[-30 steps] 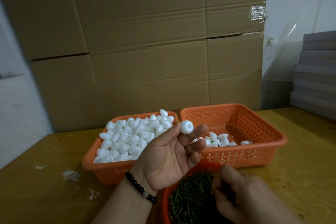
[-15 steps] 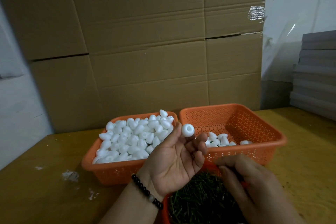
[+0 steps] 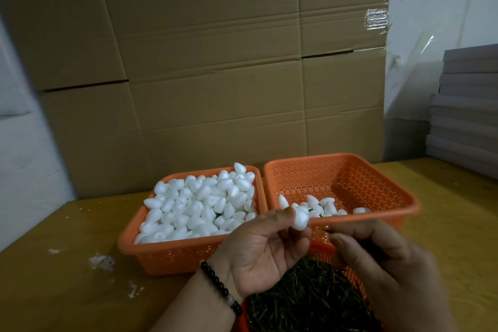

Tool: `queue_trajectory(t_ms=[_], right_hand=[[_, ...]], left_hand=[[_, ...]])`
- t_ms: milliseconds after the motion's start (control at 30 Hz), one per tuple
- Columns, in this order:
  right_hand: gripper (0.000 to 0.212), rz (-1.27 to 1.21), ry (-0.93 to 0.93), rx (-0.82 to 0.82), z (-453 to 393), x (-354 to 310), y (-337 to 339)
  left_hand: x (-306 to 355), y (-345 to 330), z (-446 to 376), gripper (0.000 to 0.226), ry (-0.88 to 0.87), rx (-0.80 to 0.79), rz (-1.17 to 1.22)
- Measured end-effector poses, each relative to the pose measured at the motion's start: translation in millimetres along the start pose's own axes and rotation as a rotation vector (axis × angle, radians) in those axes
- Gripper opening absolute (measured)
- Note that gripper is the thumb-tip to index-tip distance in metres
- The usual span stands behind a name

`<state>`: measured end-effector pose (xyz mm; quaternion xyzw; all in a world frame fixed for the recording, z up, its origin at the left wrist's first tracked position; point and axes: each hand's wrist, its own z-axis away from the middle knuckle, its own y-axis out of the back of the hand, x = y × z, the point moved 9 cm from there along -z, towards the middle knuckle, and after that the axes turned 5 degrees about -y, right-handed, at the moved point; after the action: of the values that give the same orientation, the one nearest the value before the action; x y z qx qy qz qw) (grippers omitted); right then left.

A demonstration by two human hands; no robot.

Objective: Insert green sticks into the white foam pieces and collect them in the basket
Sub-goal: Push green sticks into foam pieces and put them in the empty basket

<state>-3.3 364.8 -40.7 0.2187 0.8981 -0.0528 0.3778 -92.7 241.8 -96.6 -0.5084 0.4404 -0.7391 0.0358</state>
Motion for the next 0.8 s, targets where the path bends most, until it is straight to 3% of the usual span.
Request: queue_trajectory(t_ms=[67, 200, 333, 467, 600, 800], right_hand=[[0.023, -0.029, -0.024, 0.004, -1, 2, 0], [0.013, 0.071, -0.008, -0.003, 0, 2, -2], [0.038, 0.159, -0.073, 0.017, 1, 14, 1], [0.031, 0.269, 0.005, 0.021, -1, 8, 0], [0.014, 0.334, 0.097, 0.039, 1, 1, 1], [0.017, 0.305, 0.127, 0.062, 2, 2, 1]], left_hand=[[2, -4, 2, 0.044, -0.027, -0.022, -0.040], [4, -7, 3, 0.040, -0.055, -0.045, -0.043], [5, -9, 4, 0.043, -0.066, -0.059, -0.041], [4, -10, 3, 0.051, -0.075, -0.059, -0.080], [3, -12, 3, 0.040, -0.078, -0.073, -0.116], [3, -12, 2, 0.030, -0.093, -0.077, -0.145]])
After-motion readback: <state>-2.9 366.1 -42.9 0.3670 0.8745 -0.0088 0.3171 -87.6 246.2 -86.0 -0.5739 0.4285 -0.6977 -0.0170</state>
